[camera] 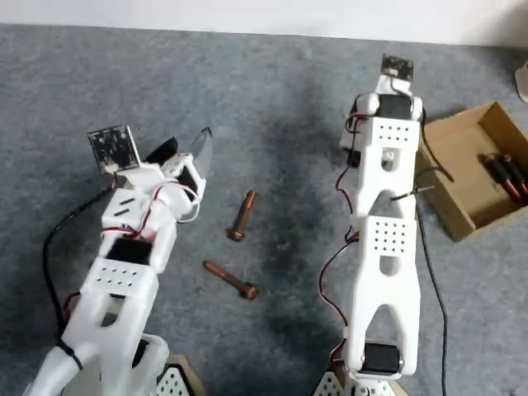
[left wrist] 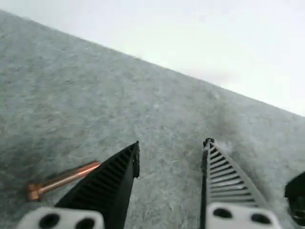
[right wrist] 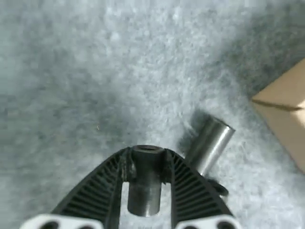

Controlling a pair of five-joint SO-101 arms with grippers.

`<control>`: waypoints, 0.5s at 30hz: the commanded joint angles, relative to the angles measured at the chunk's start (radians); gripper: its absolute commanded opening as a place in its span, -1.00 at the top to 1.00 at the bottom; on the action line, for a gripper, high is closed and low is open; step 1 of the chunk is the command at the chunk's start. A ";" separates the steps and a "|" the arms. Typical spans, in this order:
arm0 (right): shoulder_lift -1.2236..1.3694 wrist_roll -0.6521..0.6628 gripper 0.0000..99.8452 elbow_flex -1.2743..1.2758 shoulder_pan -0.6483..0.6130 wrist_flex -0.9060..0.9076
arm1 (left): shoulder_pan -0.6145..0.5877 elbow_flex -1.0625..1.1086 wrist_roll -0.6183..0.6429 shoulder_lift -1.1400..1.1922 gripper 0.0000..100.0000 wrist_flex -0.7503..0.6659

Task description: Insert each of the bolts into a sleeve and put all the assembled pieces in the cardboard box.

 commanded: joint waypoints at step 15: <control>0.061 -0.009 0.99 -0.148 -0.007 -0.016 | -0.010 -0.143 -0.146 -0.005 0.59 0.520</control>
